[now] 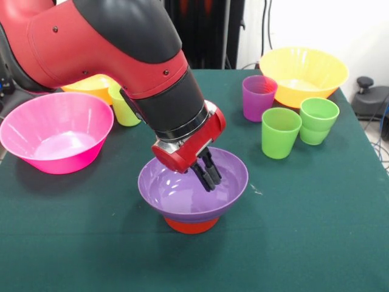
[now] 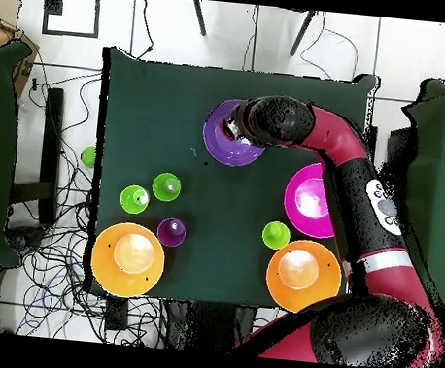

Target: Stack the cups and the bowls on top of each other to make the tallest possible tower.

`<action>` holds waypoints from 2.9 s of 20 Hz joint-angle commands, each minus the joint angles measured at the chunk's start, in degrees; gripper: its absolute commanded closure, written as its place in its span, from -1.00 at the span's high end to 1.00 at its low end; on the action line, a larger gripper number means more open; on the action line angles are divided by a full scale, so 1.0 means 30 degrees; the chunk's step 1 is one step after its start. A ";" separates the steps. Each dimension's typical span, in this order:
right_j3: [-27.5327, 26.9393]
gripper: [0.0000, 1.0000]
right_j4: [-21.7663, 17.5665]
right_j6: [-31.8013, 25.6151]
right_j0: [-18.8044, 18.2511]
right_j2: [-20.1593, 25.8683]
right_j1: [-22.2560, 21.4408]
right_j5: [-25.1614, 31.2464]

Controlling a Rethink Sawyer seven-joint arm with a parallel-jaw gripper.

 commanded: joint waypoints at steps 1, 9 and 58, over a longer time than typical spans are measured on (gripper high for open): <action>-0.0284 -1.00 -0.0558 -0.0333 0.0371 -0.0605 0.0996 -0.0636; 0.0119 -1.00 -0.0451 0.0191 0.0413 -0.0551 0.0968 -0.1045; 0.2804 -1.00 0.0570 0.3769 0.3335 -0.2752 -0.1306 -0.2866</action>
